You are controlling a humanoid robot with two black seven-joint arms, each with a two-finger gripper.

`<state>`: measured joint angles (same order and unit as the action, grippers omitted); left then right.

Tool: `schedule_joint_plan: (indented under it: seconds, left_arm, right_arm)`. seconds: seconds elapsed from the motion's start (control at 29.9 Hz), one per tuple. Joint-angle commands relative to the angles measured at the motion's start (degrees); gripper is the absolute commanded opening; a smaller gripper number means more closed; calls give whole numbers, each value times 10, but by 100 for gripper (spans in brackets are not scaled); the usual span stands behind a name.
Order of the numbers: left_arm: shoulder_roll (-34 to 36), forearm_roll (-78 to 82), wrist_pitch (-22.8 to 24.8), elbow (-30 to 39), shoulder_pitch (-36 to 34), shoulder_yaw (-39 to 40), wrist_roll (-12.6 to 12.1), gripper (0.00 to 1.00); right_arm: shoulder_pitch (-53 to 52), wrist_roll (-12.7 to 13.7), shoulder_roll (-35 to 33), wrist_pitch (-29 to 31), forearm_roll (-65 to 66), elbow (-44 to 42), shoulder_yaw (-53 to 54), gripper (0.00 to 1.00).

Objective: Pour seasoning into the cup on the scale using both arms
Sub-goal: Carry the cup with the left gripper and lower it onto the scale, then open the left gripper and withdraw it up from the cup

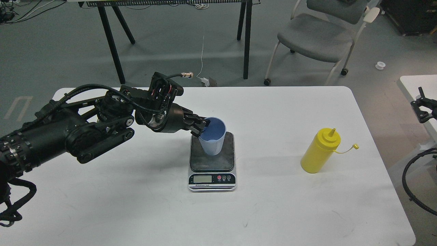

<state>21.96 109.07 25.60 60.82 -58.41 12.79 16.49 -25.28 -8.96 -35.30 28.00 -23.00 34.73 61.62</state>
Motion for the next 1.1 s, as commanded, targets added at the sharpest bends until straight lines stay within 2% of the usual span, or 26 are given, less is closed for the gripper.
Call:
schedule_joint_plan:
  seconds: [0.0, 0.23, 0.4, 0.57, 0.63, 0.7, 0.84, 0.94, 1.07]
  left_arm:
    - [-1, 0, 1, 0, 2, -1, 0, 10]
    - [-10, -3, 0, -5, 3, -1, -2, 13]
    - [-10, -4, -4, -10, 4, 0, -2, 24]
    - [-11, -4, -5, -10, 3, 0, -4, 29]
    - [-11, -4, -6, -10, 3, 0, -6, 40]
    - [-12, -8, -8, -10, 1, 8, -7, 59]
    - [1, -95, -30, -9, -6, 19, -2, 77]
    - [18, -221, -45, -9, -4, 50, -1, 84]
    - [20, -430, -48, -11, -4, 88, -1, 95]
  right_arm:
    - [1, 0, 0, 0, 0, 0, 0, 100]
    - [1, 0, 0, 0, 1, 0, 0, 100]
    - [1, 0, 0, 0, 1, 1, 0, 100]
    - [1, 0, -1, 0, 0, 0, 0, 100]
    - [6, 0, 0, 0, 0, 1, 0, 100]
    - [8, 0, -1, 0, 1, 1, 0, 100]
    - [23, 0, -11, 0, 0, 7, 0, 100]
    - [48, 0, -14, 0, -3, 37, 1, 100]
    - [105, 7, -41, 0, -2, 121, -1, 100]
